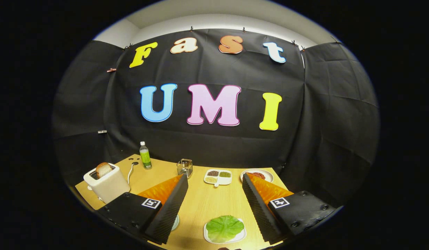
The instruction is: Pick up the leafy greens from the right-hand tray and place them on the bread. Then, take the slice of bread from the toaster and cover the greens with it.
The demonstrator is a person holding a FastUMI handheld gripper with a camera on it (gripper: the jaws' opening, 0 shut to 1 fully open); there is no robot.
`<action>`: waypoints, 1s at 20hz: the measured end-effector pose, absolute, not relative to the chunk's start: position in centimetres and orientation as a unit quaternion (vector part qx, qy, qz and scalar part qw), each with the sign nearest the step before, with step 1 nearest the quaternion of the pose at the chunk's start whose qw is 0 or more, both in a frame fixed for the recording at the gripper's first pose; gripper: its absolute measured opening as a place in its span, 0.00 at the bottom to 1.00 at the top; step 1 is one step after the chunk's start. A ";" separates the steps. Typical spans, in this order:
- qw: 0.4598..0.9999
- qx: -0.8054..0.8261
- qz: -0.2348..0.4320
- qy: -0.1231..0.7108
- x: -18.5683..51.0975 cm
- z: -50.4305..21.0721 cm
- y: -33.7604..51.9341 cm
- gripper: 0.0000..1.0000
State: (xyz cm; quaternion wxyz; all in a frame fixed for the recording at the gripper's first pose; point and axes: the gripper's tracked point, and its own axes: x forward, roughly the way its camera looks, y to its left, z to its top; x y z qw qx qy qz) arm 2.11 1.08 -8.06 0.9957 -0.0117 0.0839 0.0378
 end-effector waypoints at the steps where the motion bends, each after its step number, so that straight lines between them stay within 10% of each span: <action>1: 0.995 -0.011 0.041 0.092 2.3 -8.8 0.9 0.97; 20: 0.945 -0.019 0.072 0.320 3.7 -31.6 -2.4 0.98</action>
